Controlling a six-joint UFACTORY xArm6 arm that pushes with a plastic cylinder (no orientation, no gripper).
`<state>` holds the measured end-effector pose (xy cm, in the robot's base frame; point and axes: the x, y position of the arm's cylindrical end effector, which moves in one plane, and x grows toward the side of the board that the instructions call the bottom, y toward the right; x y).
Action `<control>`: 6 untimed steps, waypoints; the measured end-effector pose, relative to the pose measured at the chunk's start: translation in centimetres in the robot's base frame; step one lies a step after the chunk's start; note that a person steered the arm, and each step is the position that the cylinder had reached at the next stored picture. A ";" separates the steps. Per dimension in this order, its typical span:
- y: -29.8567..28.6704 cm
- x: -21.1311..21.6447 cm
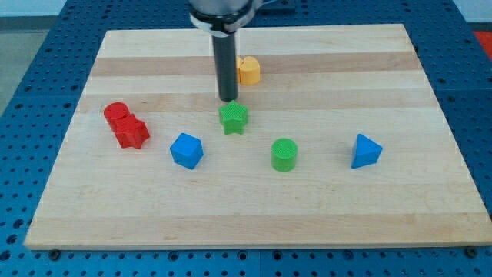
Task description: Move the gree star towards the green circle
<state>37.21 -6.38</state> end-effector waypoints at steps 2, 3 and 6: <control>-7.6 1.9; -4.7 2.4; 6.8 3.4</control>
